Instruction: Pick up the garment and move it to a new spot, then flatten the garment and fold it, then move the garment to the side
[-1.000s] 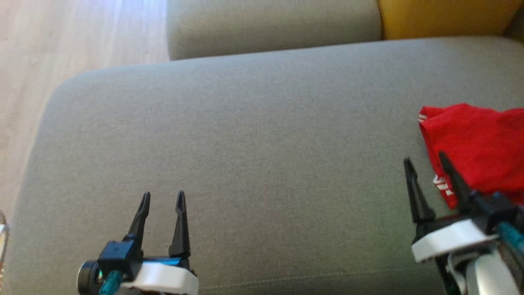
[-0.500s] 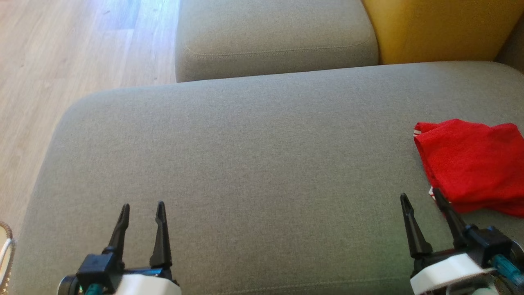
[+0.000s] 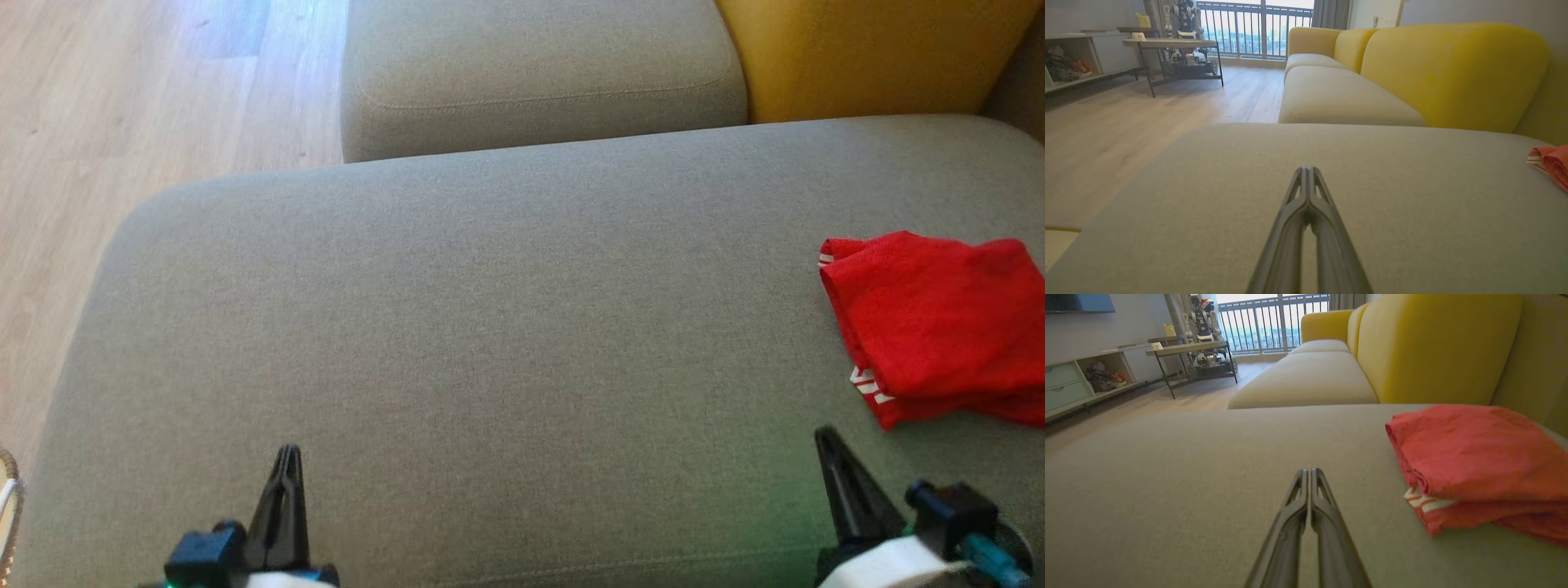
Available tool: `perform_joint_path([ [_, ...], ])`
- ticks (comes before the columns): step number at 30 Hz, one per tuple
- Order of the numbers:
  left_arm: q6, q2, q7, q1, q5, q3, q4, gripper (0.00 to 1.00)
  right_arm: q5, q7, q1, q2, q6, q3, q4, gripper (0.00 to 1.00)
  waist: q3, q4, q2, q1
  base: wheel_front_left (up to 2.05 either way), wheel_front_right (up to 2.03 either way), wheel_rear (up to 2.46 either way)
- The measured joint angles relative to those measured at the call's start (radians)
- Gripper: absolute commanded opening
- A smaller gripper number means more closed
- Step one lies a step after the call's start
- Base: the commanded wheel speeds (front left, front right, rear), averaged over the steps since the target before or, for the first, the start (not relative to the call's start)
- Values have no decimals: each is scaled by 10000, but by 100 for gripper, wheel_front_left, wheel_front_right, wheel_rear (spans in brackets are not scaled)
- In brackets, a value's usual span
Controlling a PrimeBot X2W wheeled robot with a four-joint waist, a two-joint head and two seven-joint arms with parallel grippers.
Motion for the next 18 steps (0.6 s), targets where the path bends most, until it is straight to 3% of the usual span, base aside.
perform_joint_path([
  [18, -228, 19, 357, -105, -2184, 61, 401, 0, 2111, 506, 30, 12, 0, -15, 198, 0, 106, 1, 0, 1, 0, 0, 0],
])
